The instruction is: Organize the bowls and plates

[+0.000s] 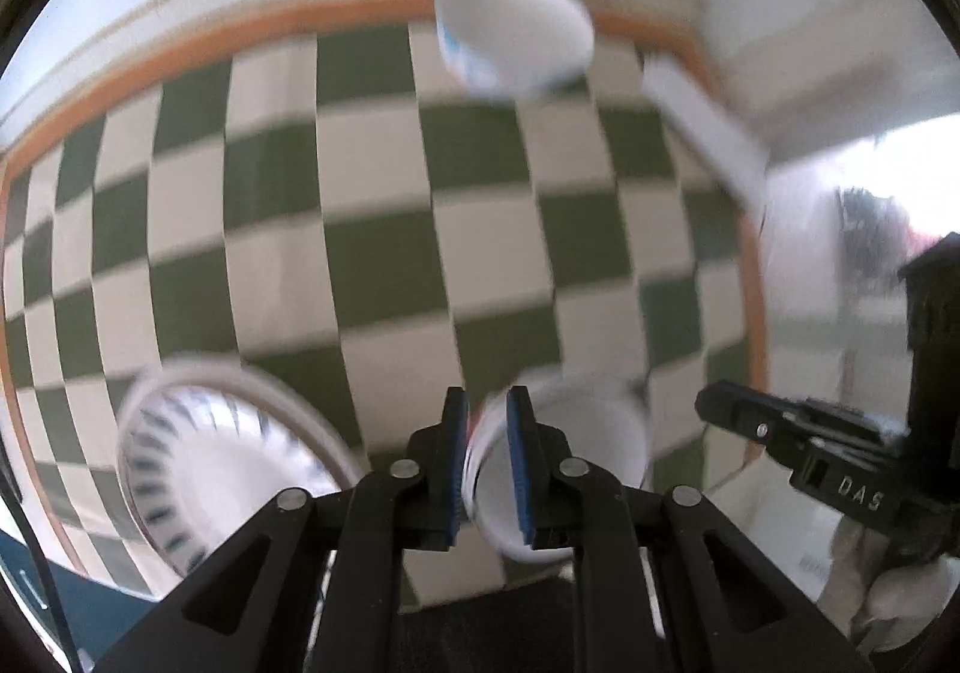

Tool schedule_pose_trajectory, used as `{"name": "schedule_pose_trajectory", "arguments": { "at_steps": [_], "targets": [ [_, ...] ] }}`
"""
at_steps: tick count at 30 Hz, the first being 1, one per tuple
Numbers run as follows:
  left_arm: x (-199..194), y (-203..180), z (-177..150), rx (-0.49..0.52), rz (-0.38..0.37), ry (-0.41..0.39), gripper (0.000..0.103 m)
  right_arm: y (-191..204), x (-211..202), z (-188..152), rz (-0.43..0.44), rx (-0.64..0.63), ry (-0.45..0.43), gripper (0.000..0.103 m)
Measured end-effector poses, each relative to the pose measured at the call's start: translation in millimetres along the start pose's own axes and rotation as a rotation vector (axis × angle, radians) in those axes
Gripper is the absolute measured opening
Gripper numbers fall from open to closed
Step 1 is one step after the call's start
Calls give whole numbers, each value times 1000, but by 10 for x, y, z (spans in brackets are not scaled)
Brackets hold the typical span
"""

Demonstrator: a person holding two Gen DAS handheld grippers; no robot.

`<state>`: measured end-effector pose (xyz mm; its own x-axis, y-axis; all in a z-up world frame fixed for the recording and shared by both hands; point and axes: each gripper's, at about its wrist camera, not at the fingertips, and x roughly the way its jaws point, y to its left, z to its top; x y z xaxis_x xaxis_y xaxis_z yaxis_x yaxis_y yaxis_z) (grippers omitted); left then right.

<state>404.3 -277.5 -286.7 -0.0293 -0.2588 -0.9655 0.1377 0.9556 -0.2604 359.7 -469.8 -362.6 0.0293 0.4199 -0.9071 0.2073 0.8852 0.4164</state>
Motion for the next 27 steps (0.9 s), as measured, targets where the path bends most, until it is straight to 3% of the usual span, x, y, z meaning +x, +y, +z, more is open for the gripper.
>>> {"name": "schedule_pose_trajectory", "arguments": {
  "at_steps": [2, 3, 8, 12, 17, 18, 20, 21, 22, 23, 27],
  "targets": [
    [-74, 28, 303, -31, 11, -37, 23, 25, -153, 282, 26, 1, -68, 49],
    [-79, 59, 472, -46, 15, -49, 24, 34, -205, 439, 28, 1, -101, 51],
    [130, 222, 1288, -122, 31, -52, 24, 74, -171, 1235, 29, 15, -166, 51],
    [410, 271, 1688, -141, 42, -21, 24, 89, 84, 1863, 14, 24, -153, 51],
    [733, 316, 1973, -140, 62, 28, 24, 82, 396, 2288, -17, 23, -120, 50],
    [763, 322, 1998, -138, 64, 31, 24, 80, 453, 2346, -19, 26, -109, 49],
    [816, 332, 2029, -133, 64, 33, 23, 84, 570, 2431, -17, 27, -83, 30],
    [832, 337, 2039, -133, 66, 29, 19, 93, 618, 2460, -20, 23, -71, 24],
    [851, 338, 2048, -129, 63, 29, 15, 91, 684, 2486, -23, 20, -63, 12],
    [865, 326, 2047, -126, 59, 30, 10, 76, 710, 2506, -26, 19, -60, 9],
    [872, 286, 2047, -111, 64, 21, 10, 98, 749, 2529, -36, 1, -72, 9]
  ]
}}
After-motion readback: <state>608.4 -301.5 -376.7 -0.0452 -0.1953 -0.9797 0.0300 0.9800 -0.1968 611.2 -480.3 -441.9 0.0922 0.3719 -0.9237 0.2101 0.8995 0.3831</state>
